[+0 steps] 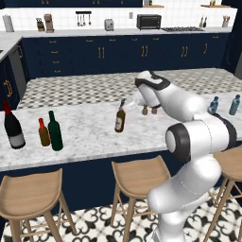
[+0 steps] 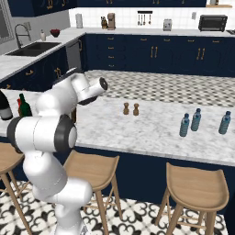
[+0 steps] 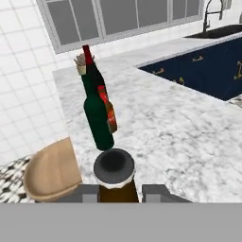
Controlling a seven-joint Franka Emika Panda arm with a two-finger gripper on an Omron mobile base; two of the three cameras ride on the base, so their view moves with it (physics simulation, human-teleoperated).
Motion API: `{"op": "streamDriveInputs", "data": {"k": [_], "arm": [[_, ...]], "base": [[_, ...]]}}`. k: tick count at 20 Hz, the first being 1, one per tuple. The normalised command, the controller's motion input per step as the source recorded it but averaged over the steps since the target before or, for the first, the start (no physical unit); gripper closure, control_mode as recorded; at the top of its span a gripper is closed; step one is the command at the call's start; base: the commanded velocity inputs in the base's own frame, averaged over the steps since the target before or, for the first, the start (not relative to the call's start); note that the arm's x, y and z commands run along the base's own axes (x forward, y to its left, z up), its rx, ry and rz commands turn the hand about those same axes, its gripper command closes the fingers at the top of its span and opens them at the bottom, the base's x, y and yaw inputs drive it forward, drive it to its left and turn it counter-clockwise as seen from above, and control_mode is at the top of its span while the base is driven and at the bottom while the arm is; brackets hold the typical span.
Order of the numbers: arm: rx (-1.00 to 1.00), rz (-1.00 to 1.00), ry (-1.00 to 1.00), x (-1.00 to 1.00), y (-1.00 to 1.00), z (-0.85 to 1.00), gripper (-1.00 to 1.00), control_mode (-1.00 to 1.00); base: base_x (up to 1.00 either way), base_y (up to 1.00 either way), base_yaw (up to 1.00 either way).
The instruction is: Move the plastic bottles in the middle to the plastics group, and the glass bottles in the middle to the glass group.
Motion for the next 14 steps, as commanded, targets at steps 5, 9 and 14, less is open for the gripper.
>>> {"op": "streamDriveInputs", "data": {"k": [5, 9, 14], "arm": [[0.00, 0.25, -0.13, -0.04, 0.84, -0.08, 1.00, -1.00], [0.00, 0.28, -0.04, -0.24, 0.81, -0.17, 1.00, -1.00], [0.00, 0.22, -0.03, -0.08, 0.77, -0.14, 1.00, -1.00]], "base": [[0.00, 0.00, 0.00], [0.00, 0.00, 0.00], [0.00, 0.00, 0.00]]}}
